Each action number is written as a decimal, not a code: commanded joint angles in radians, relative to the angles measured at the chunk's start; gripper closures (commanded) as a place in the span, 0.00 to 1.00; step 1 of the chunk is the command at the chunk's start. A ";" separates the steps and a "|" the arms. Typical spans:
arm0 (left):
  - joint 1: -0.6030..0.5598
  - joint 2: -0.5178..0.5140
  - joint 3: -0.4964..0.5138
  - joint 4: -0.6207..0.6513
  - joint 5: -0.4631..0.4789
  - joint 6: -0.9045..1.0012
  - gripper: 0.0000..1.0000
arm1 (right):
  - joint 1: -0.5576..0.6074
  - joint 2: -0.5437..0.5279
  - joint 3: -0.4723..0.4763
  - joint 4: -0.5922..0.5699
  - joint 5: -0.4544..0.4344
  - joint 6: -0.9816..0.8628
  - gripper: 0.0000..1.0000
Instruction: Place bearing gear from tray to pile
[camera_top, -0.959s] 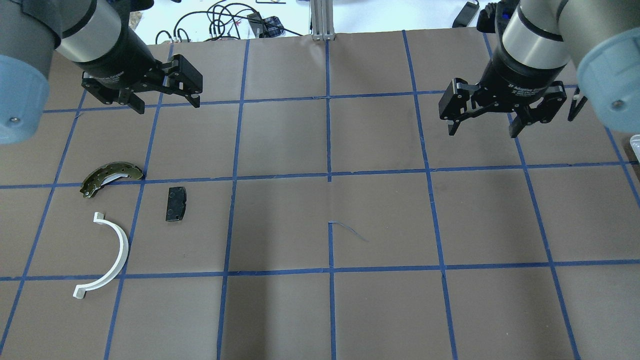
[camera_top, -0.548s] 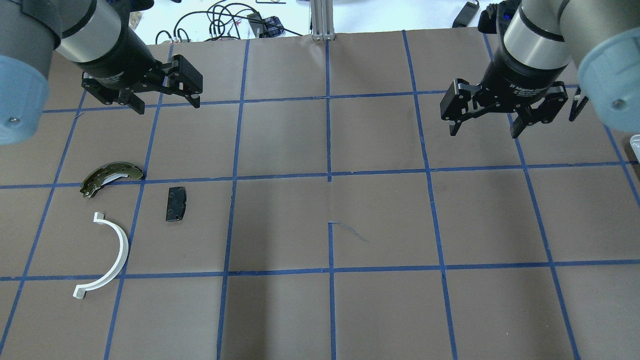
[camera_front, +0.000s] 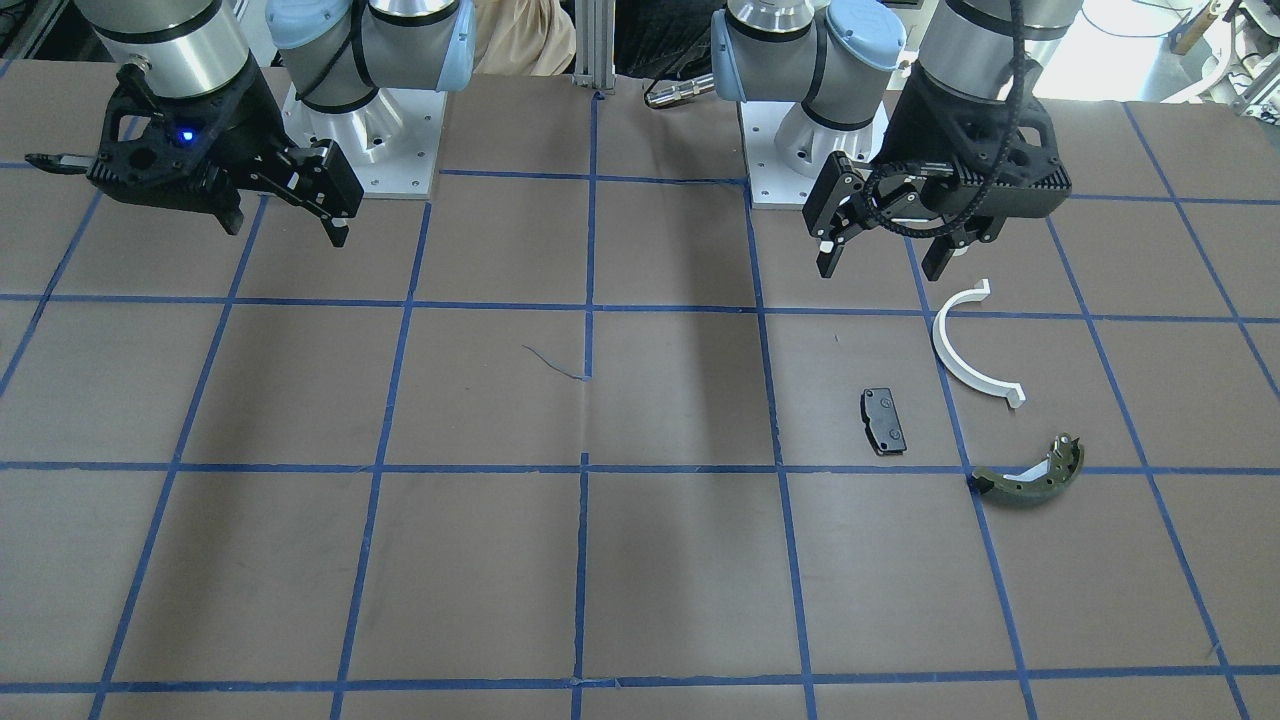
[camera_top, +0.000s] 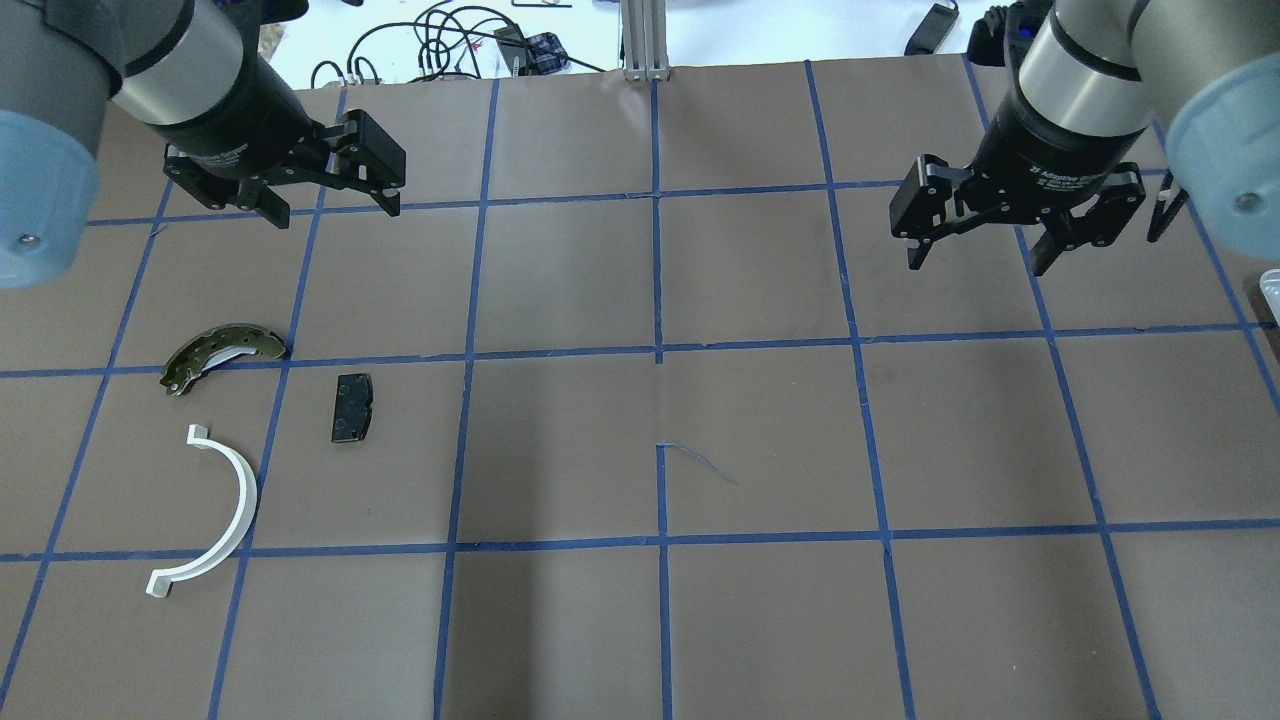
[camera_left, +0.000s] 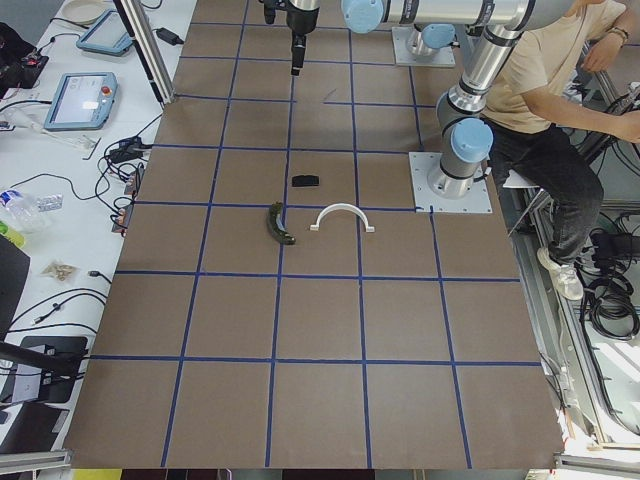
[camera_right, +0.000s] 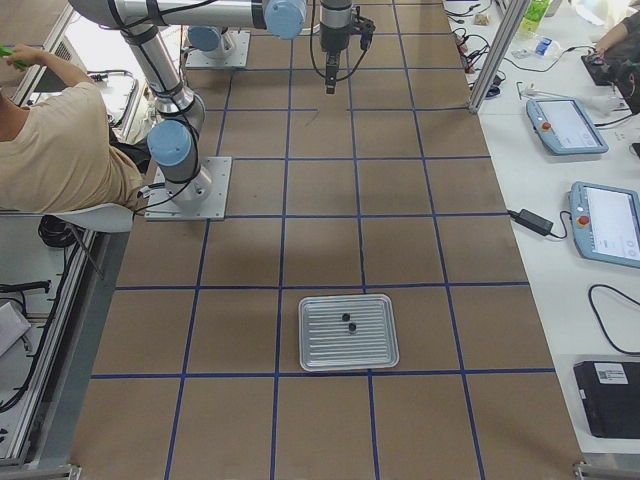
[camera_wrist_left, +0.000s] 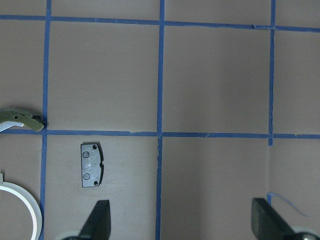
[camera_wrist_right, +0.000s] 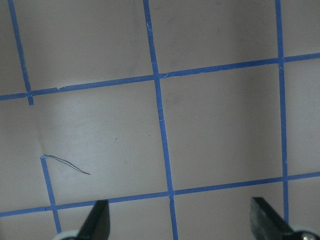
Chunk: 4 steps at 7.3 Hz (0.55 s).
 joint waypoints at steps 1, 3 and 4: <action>0.000 0.000 0.000 0.000 0.000 0.000 0.00 | -0.013 0.003 0.000 -0.003 0.001 -0.001 0.00; 0.000 0.000 0.000 0.000 0.000 0.000 0.00 | -0.043 0.004 0.000 0.007 0.013 -0.029 0.00; 0.000 0.000 0.000 0.000 0.000 0.000 0.00 | -0.074 0.006 0.000 0.007 0.014 -0.115 0.00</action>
